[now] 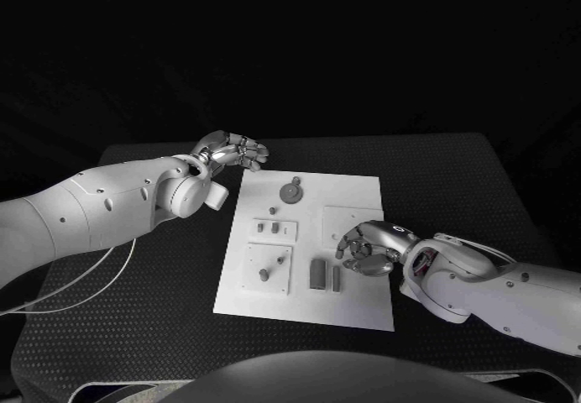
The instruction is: Assemble the parts on the task board
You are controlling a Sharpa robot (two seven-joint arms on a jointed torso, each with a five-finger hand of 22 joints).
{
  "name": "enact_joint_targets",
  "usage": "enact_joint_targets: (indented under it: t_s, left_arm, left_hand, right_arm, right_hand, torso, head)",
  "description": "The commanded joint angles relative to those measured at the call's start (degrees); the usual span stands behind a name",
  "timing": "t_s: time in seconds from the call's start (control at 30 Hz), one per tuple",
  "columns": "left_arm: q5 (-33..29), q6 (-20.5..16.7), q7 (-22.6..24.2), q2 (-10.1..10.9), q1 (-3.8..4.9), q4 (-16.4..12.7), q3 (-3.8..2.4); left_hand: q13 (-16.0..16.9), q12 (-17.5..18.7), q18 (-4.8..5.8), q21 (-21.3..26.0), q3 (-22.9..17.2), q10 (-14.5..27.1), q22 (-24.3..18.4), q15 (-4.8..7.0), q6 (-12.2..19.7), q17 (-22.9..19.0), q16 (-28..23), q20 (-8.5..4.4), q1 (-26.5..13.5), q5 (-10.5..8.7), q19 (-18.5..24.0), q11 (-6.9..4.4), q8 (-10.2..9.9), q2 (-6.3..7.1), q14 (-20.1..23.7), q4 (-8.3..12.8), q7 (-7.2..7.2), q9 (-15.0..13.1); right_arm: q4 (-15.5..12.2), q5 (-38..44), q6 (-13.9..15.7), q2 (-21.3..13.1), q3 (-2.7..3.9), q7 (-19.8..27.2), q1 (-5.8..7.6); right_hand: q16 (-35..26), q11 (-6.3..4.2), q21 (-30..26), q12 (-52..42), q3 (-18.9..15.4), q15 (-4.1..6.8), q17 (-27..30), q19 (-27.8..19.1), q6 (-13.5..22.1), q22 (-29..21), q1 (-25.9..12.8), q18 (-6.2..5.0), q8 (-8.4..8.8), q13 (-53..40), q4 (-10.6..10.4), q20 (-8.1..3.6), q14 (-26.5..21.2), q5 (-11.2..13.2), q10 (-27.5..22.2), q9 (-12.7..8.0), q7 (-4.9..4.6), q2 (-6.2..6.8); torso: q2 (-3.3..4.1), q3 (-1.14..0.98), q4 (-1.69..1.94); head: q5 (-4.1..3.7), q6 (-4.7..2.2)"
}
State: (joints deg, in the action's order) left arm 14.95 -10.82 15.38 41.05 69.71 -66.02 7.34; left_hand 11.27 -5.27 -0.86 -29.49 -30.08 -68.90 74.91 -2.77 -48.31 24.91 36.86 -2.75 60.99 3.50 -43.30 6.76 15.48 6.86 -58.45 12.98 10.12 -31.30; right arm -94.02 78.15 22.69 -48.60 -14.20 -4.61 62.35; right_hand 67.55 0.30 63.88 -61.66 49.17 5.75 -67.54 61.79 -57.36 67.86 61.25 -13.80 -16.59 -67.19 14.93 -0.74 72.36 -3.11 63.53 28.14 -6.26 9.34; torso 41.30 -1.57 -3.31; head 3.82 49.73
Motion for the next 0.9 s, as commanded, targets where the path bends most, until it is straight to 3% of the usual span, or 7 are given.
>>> enact_joint_targets:
  t_s: [0.03,0.9]
  left_arm:
    - [0.21,0.76,0.47,-0.03,0.05,-0.11,-0.03]
    - [0.21,0.74,0.37,0.05,0.04,-0.15,-0.03]
  left_hand:
    - [-0.08,-0.38,-0.61,0.33,0.09,0.44,0.33,-0.34,0.27,0.08,-0.22,0.15,-0.25,-0.18,-0.07,-0.14,0.07,0.19,-0.07,-0.28,0.05,-0.07]
    - [-0.1,-0.38,-0.61,0.4,0.12,0.47,0.39,-0.34,0.3,0.17,-0.29,0.16,-0.32,-0.18,-0.1,-0.12,0.06,0.16,-0.09,-0.38,0.07,-0.07]
  right_arm:
    - [0.05,3.78,-2.58,0.19,0.01,0.78,-0.24]
    - [0.78,4.96,-4.47,1.61,0.02,-0.3,-0.92]
  right_hand:
    - [0.01,-0.14,0.16,-0.2,-0.25,-0.06,-0.07,-0.35,-0.37,0.11,-0.45,-1.2,-0.42,0.08,-0.52,0.12,-0.15,0.31,-0.32,0.1,-0.18,-0.13]
    - [0.27,-0.44,0.56,-0.38,-1.6,0.26,-0.13,-0.41,-0.71,0.11,-3.94,-1.2,-0.93,0.26,-4.2,0.05,-0.2,0.33,-0.29,0.03,0.12,0.71]
  torso:
    - [0.0,0.02,0.03]
    - [-0.03,0.07,0.01]
  head:
    - [0.08,0.17]
    - [0.39,0.27]
